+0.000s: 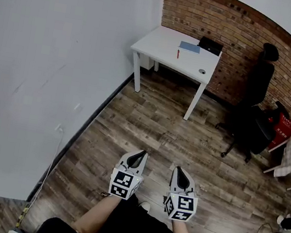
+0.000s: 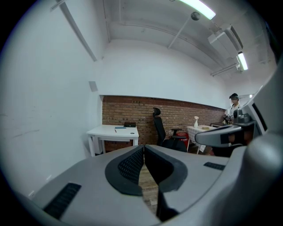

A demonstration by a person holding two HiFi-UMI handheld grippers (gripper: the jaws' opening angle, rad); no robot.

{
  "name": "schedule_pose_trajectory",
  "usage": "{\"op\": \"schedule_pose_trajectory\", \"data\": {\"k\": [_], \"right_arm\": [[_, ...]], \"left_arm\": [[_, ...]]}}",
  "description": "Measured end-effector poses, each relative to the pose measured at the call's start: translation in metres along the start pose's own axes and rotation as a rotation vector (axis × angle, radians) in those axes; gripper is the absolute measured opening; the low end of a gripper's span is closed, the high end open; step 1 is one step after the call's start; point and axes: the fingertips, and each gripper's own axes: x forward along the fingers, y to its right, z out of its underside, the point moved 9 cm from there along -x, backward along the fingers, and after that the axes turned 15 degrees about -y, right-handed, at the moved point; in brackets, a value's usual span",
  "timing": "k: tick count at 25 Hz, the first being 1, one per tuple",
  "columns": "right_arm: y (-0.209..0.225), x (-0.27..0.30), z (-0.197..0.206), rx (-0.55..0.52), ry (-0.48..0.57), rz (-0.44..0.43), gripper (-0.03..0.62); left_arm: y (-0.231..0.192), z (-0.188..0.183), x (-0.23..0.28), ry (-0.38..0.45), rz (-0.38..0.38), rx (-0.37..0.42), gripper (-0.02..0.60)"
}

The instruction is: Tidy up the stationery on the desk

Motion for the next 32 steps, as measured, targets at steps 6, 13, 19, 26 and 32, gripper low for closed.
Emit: {"op": "schedule_pose_trajectory", "data": {"k": [6,13,19,26,32], "right_arm": [[0.002,0.005,-0.003,-0.006,-0.006,-0.008,0.023],[0.014,0.029,-0.012,0.003,-0.01,-0.003,0.023],[0.023,0.071,-0.036,0.004,-0.018,0.0,0.023],[0.037,0.137,-0.078,0.003,-0.034,0.015,0.023],[0.04,0.189,-0.118,0.002,-0.033,0.04,0.023]], "left_arm": [[-0.003,-0.005,0.007,0.005,-0.001,-0.014,0.02],[-0.013,-0.015,0.033,0.008,0.008,-0.011,0.02],[-0.043,-0.036,0.071,0.002,0.019,-0.018,0.02],[-0.09,-0.07,0.131,-0.005,0.047,-0.023,0.02],[-0.133,-0.1,0.177,-0.008,0.07,-0.011,0.02]]}}
